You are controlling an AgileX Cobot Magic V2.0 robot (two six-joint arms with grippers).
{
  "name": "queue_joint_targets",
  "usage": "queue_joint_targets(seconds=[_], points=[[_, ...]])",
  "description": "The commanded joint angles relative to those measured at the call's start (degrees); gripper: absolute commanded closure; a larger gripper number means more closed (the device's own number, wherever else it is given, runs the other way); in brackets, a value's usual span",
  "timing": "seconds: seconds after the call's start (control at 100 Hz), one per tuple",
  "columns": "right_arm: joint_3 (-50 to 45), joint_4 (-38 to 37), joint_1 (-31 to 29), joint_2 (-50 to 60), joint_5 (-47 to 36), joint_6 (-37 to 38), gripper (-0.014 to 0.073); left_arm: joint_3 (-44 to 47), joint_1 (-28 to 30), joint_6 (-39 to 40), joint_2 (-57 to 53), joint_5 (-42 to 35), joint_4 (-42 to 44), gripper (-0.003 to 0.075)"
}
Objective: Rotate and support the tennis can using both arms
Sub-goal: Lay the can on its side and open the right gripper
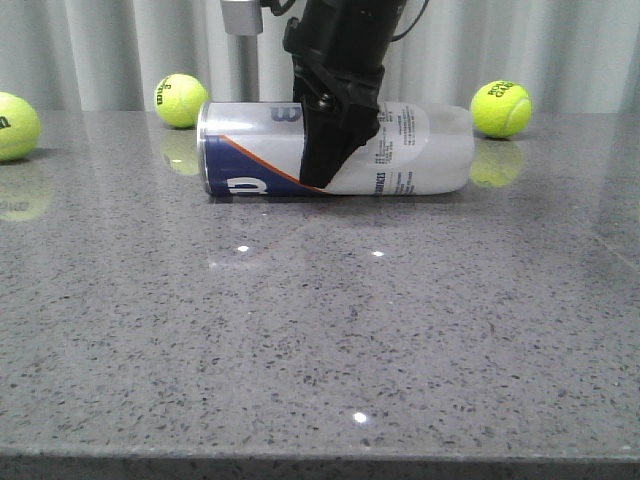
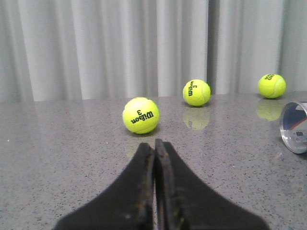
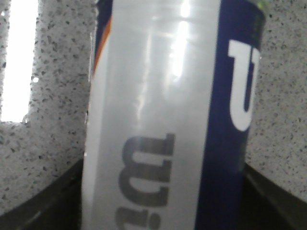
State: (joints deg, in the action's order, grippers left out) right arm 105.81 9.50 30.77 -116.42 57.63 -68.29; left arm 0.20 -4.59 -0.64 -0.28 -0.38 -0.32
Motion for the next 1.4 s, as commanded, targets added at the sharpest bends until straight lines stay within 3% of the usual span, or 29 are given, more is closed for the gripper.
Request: queue_joint_targets(seconds=[0.0, 0.19, 0.26, 1.39], points=[[1.76, 0.40, 0.05, 3.02, -0.14, -0.68, 0.0269, 2.43, 0.09, 0.64, -1.91, -4.39, -0.07, 0.0741], [1.76, 0.40, 0.05, 3.45, 0.35, -0.68, -0.0080, 2.43, 0.09, 0.64, -1.91, -4.39, -0.07, 0.0741], [1.76, 0.40, 0.05, 3.67, 0.16, -0.63, -0.0050, 2.43, 0.09, 0.64, -1.91, -4.39, -0.07, 0.0741], [1.76, 0.40, 0.05, 8.87, 1.44, 0.06, -0.0053, 2.43, 0.09, 0.64, -1.91, -4.39, -0.07, 0.0741]])
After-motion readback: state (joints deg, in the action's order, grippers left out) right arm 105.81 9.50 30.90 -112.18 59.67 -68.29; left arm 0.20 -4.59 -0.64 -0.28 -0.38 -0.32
